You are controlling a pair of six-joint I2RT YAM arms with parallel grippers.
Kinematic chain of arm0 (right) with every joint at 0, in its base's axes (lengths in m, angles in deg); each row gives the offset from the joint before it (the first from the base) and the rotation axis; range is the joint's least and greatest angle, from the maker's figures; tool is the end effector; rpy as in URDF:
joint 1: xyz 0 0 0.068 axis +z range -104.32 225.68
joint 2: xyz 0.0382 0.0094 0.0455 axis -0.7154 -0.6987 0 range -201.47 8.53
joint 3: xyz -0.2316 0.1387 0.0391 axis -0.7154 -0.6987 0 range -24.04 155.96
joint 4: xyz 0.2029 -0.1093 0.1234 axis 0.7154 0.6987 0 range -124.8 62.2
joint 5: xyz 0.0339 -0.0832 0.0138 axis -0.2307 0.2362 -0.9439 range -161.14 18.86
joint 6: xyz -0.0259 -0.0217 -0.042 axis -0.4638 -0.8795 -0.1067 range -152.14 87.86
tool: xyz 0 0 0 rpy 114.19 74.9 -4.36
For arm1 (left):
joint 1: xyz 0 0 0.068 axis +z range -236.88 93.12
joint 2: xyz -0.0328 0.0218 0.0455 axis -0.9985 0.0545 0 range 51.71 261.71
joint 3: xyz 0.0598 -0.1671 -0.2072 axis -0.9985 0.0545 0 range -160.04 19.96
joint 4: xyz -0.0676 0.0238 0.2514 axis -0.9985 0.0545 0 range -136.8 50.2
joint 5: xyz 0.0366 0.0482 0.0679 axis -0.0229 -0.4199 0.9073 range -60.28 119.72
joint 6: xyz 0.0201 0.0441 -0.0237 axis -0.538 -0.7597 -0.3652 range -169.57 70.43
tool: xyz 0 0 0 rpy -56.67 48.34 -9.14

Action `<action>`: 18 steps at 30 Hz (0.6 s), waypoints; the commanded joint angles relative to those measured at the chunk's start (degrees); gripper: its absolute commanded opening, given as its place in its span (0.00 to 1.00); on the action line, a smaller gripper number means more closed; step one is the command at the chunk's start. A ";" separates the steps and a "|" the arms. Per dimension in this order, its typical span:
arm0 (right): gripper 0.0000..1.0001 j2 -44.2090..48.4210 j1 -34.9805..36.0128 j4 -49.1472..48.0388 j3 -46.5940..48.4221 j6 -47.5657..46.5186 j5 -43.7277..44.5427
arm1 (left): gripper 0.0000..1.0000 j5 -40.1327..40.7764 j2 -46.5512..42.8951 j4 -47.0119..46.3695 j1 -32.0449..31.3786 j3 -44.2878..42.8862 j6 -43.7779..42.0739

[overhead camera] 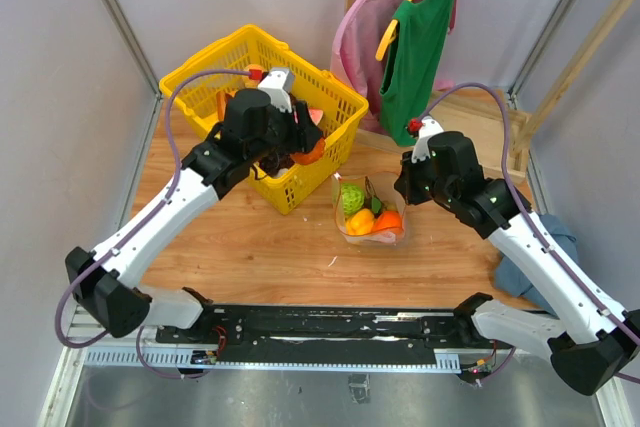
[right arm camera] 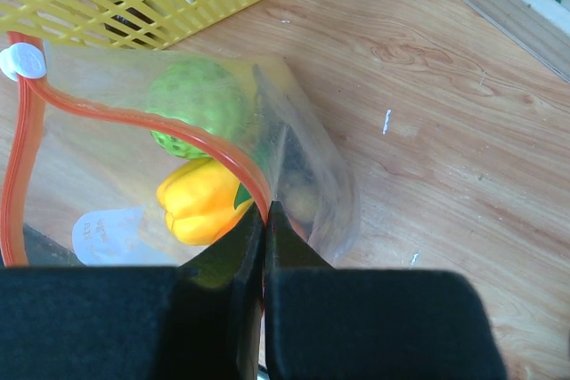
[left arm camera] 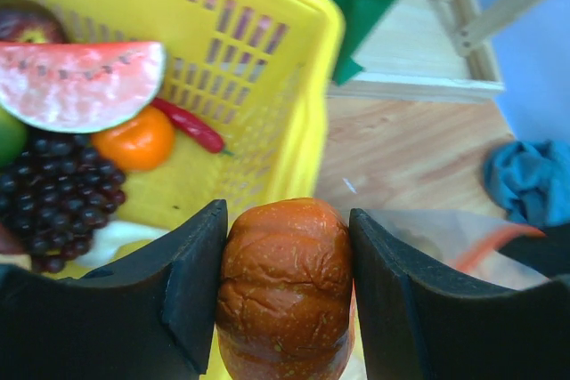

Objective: Place the food in the zip-top bag and seal the zipper
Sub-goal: Place the fake fruit in the zipper food storage bag.

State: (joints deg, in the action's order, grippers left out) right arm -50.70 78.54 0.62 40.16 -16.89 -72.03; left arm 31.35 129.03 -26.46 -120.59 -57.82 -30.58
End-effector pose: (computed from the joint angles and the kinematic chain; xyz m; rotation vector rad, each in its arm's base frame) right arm 0.1830 0.1188 0.3659 -0.3378 2.1185 0.5156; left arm 0.2582 -0.1710 0.3958 0.2321 1.9488 -0.5863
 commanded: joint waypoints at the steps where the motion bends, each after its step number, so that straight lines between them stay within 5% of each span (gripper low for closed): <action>1: 0.00 -0.11 0.74 -1.48 0.41 0.88 -1.05 | 0.12 -1.87 -4.99 -3.44 -5.09 3.55 -1.67; 18: 0.01 0.70 0.80 -2.60 -0.55 1.57 -2.90 | 0.15 -1.35 -4.06 -19.54 -23.61 11.60 -4.45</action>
State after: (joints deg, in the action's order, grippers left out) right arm -50.85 78.54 -0.32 40.01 -15.84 -74.23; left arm 28.86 122.25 -39.53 -142.21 -46.76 -32.92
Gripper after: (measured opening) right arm 0.011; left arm 0.568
